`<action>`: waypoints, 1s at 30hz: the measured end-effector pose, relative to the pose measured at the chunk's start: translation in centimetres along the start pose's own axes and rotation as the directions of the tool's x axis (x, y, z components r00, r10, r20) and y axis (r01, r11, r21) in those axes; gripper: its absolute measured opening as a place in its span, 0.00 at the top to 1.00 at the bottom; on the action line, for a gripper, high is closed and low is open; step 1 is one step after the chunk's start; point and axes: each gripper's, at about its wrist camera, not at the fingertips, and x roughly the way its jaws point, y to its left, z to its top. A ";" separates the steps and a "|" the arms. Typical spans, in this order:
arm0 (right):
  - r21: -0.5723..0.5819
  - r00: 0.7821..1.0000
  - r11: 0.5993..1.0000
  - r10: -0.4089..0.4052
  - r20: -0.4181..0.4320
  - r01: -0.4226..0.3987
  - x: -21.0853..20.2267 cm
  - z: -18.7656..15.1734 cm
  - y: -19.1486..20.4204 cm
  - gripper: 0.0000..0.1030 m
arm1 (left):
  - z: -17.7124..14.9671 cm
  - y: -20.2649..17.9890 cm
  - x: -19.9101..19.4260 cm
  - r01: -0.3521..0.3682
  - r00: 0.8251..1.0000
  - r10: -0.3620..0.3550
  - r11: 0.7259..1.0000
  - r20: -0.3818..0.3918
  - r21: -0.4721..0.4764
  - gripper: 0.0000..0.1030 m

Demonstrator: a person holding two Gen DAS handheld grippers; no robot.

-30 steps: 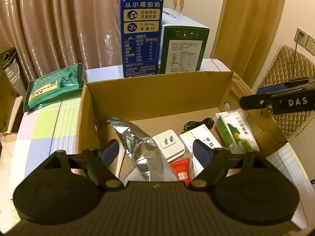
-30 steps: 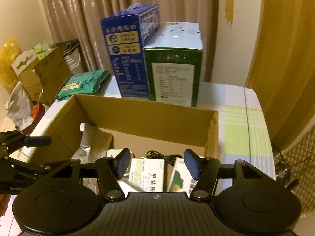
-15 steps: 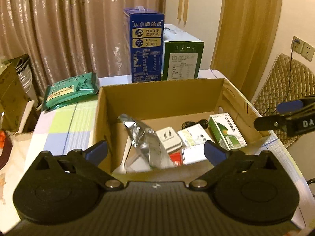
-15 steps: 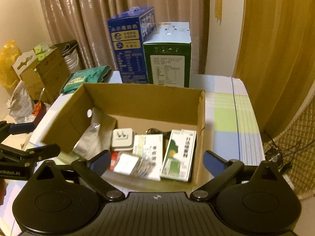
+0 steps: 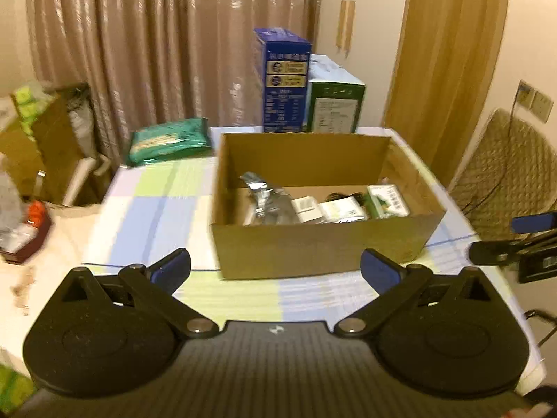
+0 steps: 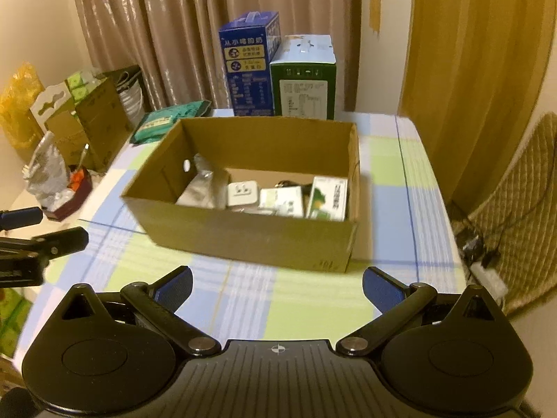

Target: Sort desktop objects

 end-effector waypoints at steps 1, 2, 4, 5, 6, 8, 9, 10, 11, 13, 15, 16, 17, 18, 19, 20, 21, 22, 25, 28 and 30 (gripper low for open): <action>0.002 1.000 1.000 -0.002 -0.001 0.002 -0.6 -0.5 0.3 0.02 | -0.4 -0.1 -0.6 -0.011 1.000 0.011 1.000 0.001 0.008 0.01; -0.001 1.000 1.000 -0.001 -0.002 0.001 -1.2 -1.0 0.7 0.02 | -0.7 -0.1 -1.3 -0.012 1.000 0.012 1.000 0.000 0.008 0.01; -0.006 1.000 1.000 0.000 0.011 0.000 -2.4 -1.8 1.3 0.02 | -1.3 -0.2 -2.8 -0.005 1.000 0.005 1.000 0.000 0.006 0.01; -0.005 1.000 1.000 -0.009 0.020 0.009 -3.0 -2.3 1.5 0.02 | -1.5 -0.3 -3.5 -0.006 1.000 0.006 1.000 0.004 0.004 0.01; 0.000 0.999 1.000 -0.017 0.027 0.017 -3.5 -2.7 1.7 0.02 | -1.9 -0.4 -4.3 -0.005 1.000 0.005 1.000 0.006 0.003 0.01; 0.018 0.999 1.000 -0.025 0.040 0.024 -4.5 -3.4 1.9 0.02 | -2.4 -0.6 -5.6 -0.001 1.000 0.001 1.000 0.009 0.000 0.01; 0.025 0.999 0.999 -0.024 0.045 0.023 -4.9 -3.8 2.0 0.02 | -2.7 -0.7 -6.2 -0.001 1.000 0.001 1.000 0.007 0.001 0.01; 0.029 0.998 0.999 -0.024 0.051 0.022 -5.3 -4.1 2.2 0.02 | -2.9 -0.8 -6.8 -0.008 1.000 0.008 1.000 0.008 0.003 0.01; 0.031 0.998 0.999 -0.024 0.057 0.022 -5.8 -4.4 2.3 0.02 | -3.2 -1.0 -7.4 -0.018 1.000 0.018 1.000 0.016 0.005 0.01; 0.032 0.998 0.999 -0.025 0.059 0.023 -6.4 -4.9 2.6 0.02 | -3.7 -1.3 -8.4 -0.032 0.999 0.032 0.999 0.031 0.007 0.01; 0.034 0.998 0.999 -0.027 0.058 0.025 -6.9 -5.5 2.7 0.02 | -4.2 -1.7 -9.4 -0.041 0.998 0.040 0.999 0.049 0.019 0.01; 0.037 0.998 0.999 -0.026 0.057 0.024 -7.2 -5.7 2.7 0.02 | -4.4 -1.7 -9.7 -0.040 0.998 0.040 0.999 0.053 0.015 0.01; 0.041 0.998 0.999 -0.026 0.056 0.023 -7.4 -6.0 2.8 0.02 | -4.7 -1.8 -10.0 -0.034 0.998 0.034 0.999 0.054 0.007 0.01; 0.045 0.998 0.999 -0.025 0.056 0.023 -7.6 -6.3 2.9 0.02 | -4.9 -1.8 -10.2 -0.025 0.998 0.025 1.000 0.051 -0.002 0.01; 0.048 0.998 0.999 -0.022 0.056 0.019 -7.9 -6.6 3.0 0.02 | -5.1 -1.8 -10.4 -0.016 0.999 0.016 1.000 0.046 -0.010 0.01; 0.051 0.998 0.999 -0.021 0.056 0.018 -8.1 -6.7 3.0 0.02 | -5.3 -1.8 -10.5 -0.011 0.999 0.011 1.000 0.042 -0.016 0.01; 0.052 0.998 0.998 -0.021 0.057 0.018 -8.2 -6.9 3.1 0.02 | -5.6 -1.8 -10.6 -0.010 0.999 0.011 1.000 0.038 -0.021 0.01; 0.051 0.998 0.999 -0.022 0.057 0.019 -8.4 -7.0 3.2 0.02 | -5.8 -1.8 -10.7 -0.011 0.999 0.012 1.000 0.034 -0.022 0.01; 0.044 0.997 0.999 -0.031 0.065 0.028 -9.1 -7.5 3.4 0.02 | -6.7 -1.9 -10.9 -0.018 1.000 0.018 0.999 0.025 -0.028 0.01; 0.048 0.997 0.999 -0.029 0.070 0.025 -9.6 -7.9 3.6 0.02 | -7.3 -1.7 -11.2 -0.012 1.000 0.014 0.999 0.025 -0.052 0.01; 0.052 0.997 0.998 -0.023 0.070 0.019 -9.8 -8.2 3.7 0.02 | -7.5 -1.6 -11.4 -0.016 1.000 0.017 0.998 0.025 -0.056 0.01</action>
